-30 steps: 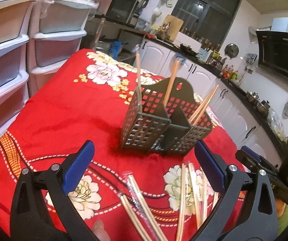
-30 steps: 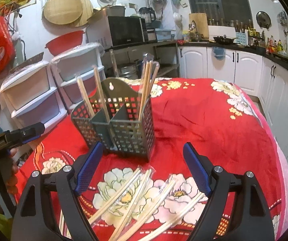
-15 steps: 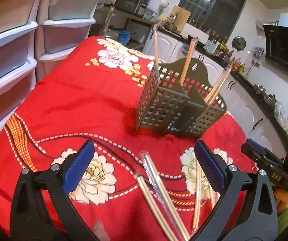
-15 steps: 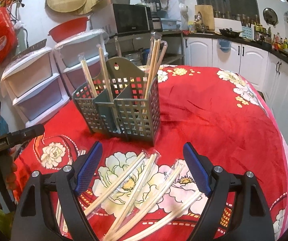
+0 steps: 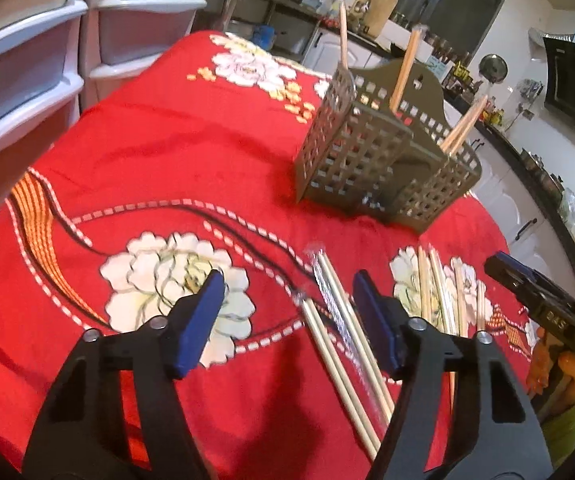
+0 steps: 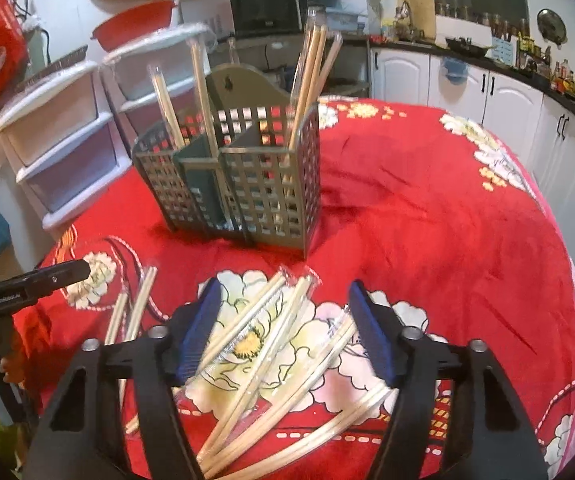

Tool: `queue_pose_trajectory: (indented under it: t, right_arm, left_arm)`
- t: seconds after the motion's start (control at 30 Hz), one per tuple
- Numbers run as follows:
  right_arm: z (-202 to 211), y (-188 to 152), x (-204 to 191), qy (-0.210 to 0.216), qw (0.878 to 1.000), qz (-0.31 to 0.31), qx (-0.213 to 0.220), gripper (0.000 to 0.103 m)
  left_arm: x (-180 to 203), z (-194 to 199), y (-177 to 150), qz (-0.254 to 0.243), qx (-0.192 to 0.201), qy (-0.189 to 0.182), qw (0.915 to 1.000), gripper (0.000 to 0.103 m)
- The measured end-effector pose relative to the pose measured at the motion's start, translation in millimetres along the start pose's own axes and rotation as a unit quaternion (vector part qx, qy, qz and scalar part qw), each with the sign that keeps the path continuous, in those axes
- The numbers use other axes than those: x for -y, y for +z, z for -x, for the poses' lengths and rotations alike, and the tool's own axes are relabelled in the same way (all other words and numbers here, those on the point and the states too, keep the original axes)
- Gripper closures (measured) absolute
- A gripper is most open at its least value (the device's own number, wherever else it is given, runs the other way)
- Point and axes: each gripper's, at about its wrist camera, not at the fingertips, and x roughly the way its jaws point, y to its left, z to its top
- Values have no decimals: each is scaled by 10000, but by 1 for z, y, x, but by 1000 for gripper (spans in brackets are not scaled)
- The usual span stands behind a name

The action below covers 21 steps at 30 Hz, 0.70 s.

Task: Organize utensils
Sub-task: 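Lower both tools onto the wrapped chopstick bundles and close each on chopsticks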

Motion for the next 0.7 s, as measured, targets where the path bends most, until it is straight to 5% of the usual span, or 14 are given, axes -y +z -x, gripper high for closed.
queue_pose_trajectory:
  t: [0.23,0.5,0.7]
  right_arm:
    - [-25,-6,6,21,9991,-9,-416,66]
    - [-53,-13,8,15,9968,-61,-800,69]
    - [-67,-14,6,-41,9953,-28,-963,70]
  left_arm:
    - [0,-10,-15,93,-327,-158,9993,68]
    - [5,-28,-20,110,-626,-218,9977,84]
    - [10,-37,-16,22,-641,-119,9979,84]
